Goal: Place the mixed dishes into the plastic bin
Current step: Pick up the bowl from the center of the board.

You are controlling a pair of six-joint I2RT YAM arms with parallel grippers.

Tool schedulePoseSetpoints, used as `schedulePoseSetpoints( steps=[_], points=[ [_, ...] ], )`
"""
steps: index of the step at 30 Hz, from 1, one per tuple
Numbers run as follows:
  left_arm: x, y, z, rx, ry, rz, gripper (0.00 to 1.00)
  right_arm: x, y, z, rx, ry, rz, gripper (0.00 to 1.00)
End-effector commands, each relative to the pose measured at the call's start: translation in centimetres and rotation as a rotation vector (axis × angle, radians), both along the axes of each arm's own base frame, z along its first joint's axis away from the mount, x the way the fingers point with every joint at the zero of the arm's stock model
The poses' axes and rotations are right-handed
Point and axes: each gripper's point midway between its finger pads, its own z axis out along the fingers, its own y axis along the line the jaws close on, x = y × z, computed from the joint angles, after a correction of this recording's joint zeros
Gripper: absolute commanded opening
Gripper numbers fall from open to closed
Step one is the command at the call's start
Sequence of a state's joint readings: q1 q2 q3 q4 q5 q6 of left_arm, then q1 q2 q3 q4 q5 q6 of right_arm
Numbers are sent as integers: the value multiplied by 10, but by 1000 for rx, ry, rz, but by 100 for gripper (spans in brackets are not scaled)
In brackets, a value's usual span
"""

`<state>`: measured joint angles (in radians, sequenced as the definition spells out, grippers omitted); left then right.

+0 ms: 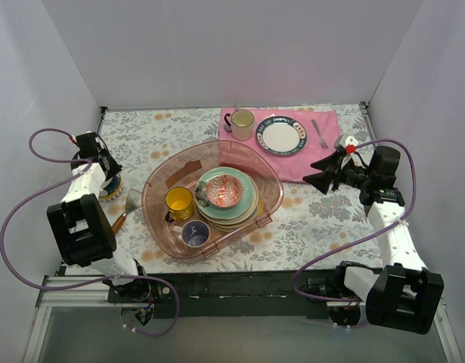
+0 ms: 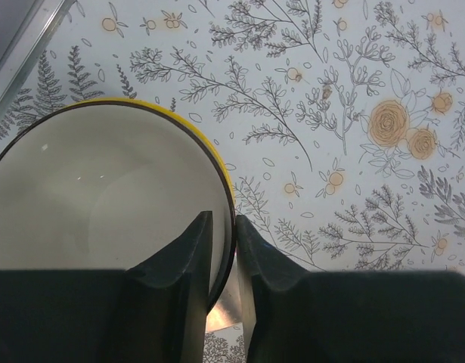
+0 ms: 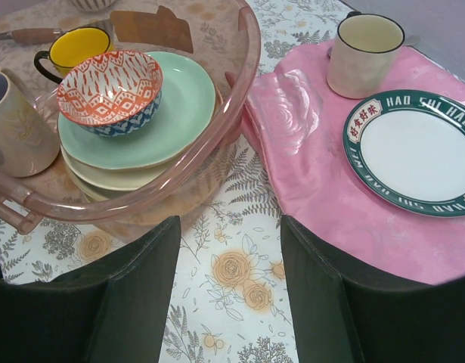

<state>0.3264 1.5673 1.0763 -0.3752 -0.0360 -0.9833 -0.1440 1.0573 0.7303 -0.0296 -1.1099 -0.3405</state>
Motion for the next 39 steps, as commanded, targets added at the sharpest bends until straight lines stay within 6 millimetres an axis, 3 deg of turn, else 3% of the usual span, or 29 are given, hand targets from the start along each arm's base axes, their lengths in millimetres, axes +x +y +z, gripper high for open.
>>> schedulePoseSetpoints(
  steps=[1, 5, 18, 24, 34, 39],
  points=[
    [9, 1, 19, 6, -43, -18, 13, 3, -1, 13, 0, -34, 14, 63],
    [10, 2, 30, 15, -57, -25, 0, 3, -1, 13, -1, -34, 13, 63],
    [10, 5, 84, 66, -156, -22, 0, 3, -2, 13, -1, -36, 10, 63],
    [7, -3, 112, 73, -228, -43, 0, 2, -2, 12, 1, -33, 11, 63],
    [7, -54, 168, 62, -351, -180, 0, 3, -2, 12, 0, -34, 9, 63],
    [5, -97, 196, 63, -414, -282, 0, 3, -2, 12, -2, -37, 7, 63]
  ],
)
